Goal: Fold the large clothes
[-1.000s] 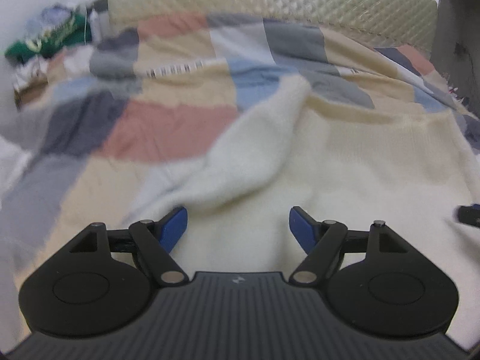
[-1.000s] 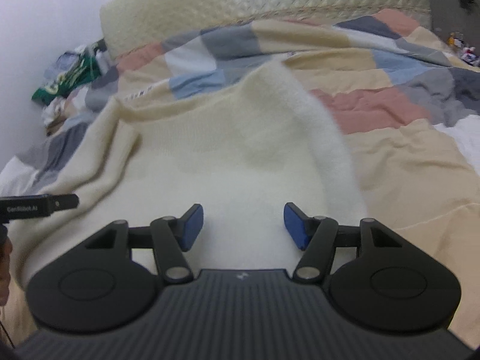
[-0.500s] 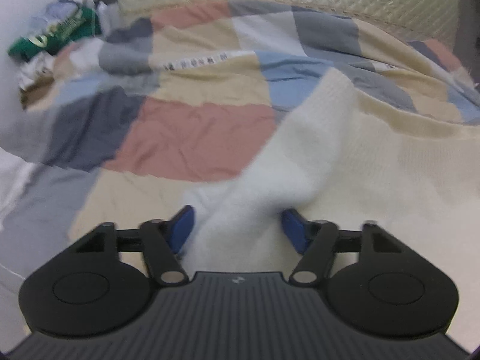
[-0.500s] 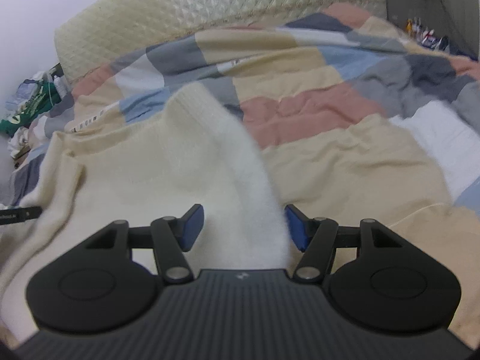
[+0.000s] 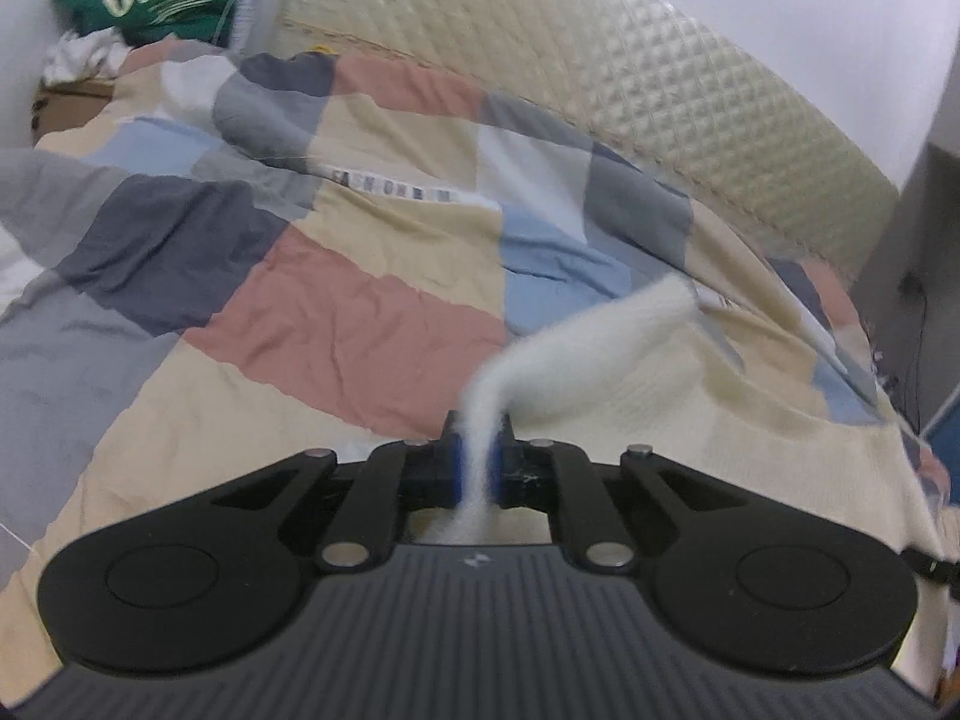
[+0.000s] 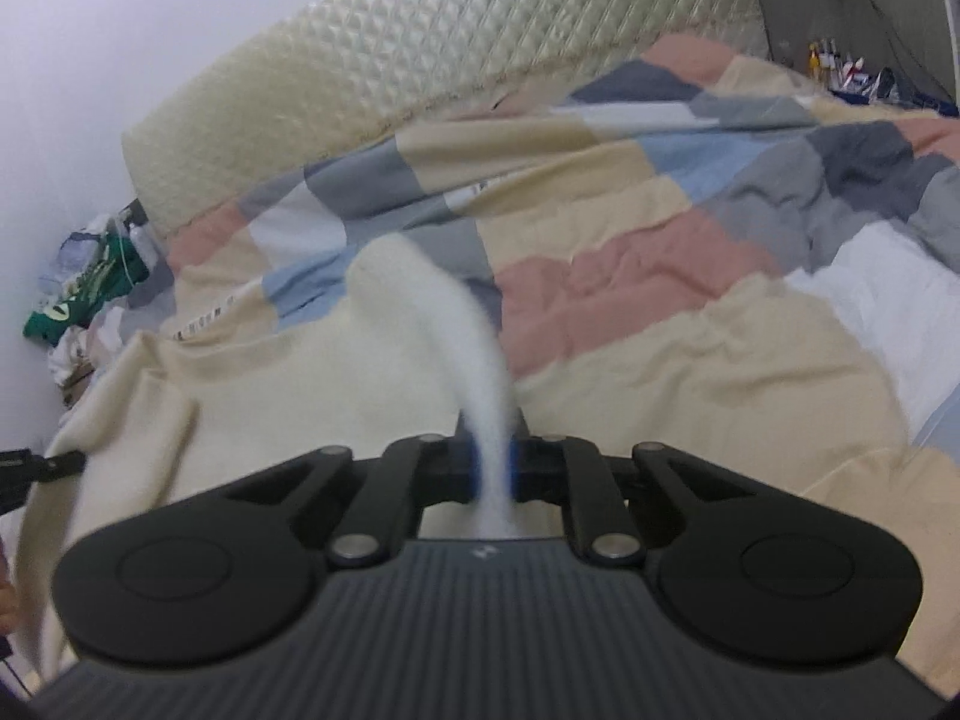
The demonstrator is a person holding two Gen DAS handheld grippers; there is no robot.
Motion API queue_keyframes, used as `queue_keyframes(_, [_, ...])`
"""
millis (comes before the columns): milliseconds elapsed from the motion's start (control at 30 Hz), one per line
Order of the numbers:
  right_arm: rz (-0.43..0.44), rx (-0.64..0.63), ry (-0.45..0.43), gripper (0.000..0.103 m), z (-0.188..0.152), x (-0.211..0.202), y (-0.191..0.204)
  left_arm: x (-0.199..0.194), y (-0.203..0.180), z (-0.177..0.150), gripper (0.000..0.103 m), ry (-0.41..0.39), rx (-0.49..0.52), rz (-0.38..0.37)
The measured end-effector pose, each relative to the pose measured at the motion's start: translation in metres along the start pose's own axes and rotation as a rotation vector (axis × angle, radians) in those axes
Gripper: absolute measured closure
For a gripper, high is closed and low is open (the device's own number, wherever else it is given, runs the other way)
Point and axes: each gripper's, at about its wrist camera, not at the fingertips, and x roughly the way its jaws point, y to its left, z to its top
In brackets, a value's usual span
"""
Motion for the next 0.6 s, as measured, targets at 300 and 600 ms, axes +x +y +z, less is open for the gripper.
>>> queue_keyframes(300, [-0.059, -0.035, 0.137, 0.091, -0.023, 0.035, -0.006, 0.046, 0.016, -0.02, 0.093, 0.154, 0.018, 0.139])
queue_keyframes(600, [-0.043, 0.002, 0.112, 0.088, -0.02, 0.02, -0.003, 0.022, -0.002, -0.021, 0.085, 0.129, 0.083, 0.137])
